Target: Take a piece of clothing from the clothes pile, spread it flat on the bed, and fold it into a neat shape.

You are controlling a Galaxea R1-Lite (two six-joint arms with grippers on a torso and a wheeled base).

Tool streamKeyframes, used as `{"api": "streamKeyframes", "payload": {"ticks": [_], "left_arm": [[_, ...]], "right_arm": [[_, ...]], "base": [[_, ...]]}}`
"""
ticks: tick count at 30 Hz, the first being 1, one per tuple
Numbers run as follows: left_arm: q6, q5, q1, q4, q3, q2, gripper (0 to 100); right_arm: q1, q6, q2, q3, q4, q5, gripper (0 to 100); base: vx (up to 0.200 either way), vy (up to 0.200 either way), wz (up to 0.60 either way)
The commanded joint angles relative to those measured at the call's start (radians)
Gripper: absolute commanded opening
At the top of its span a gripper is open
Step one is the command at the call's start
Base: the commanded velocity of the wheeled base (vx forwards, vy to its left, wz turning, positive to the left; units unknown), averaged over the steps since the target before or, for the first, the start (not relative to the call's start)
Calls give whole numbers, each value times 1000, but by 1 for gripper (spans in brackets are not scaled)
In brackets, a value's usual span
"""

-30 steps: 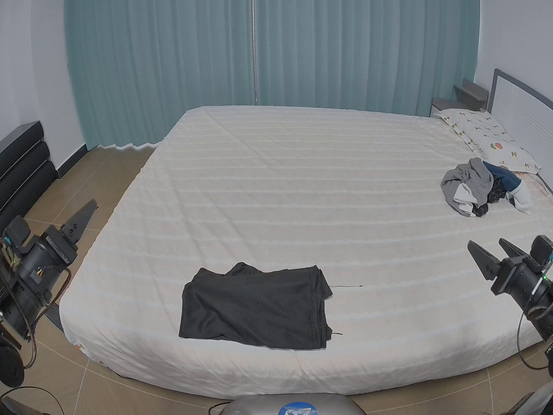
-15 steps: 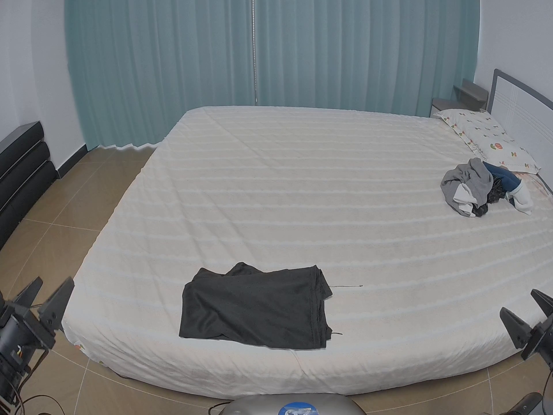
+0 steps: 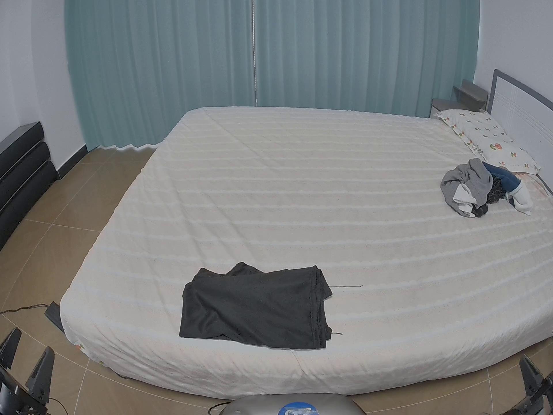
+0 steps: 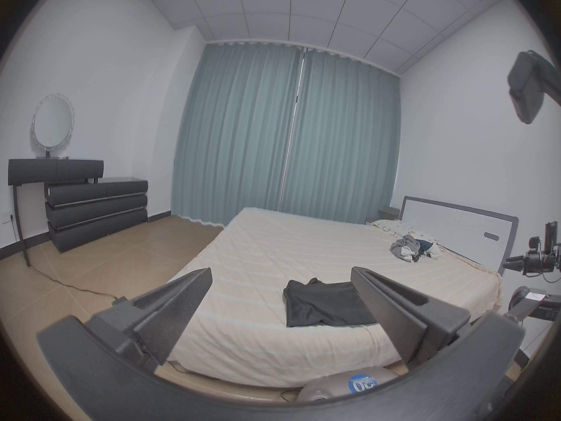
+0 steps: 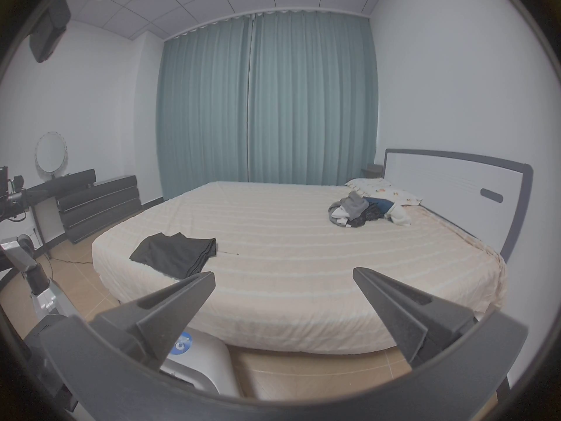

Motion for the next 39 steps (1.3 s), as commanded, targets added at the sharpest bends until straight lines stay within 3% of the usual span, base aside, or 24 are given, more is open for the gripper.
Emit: {"api": "streamKeyframes", "payload": {"ticks": [1,4,7,9,16,19,25,34,36,39], "left_arm": [[22,-1,4,-18,14,-130,100],[20,4,4,-135,71,-130,100],[34,5,4,-334,186,-130,100],[56,8,4,-371,198,-130,100],[68,19,4,-287,198,-130,100],[50,24,4,-142,198,-130,100],[31,21,4,-145,198,-130,100],[99,-122,4,-142,198,-129,100],[112,-107,4,-142,198,-129,100],[114,12,4,-141,198,-129,100]], "right_arm": [[-25,-11,-112,1,-59,-6,100],[-25,-11,-112,90,-204,-14,100],[-25,-25,-112,265,-460,-21,100],[-25,-33,-112,280,-529,-11,100],[-25,-30,-112,278,-432,-23,100],[-25,-30,-112,277,-417,-20,100],[-25,-4,-112,277,-415,-20,100],[-25,9,-112,277,-414,-24,100],[-25,4,-112,277,-415,-32,100],[-25,-19,-112,277,-420,-29,100]], "base": [[0,0,0],[0,0,0],[0,0,0],[0,0,0],[0,0,0],[0,0,0],[0,0,0],[0,0,0],[0,0,0],[0,0,0]]}}
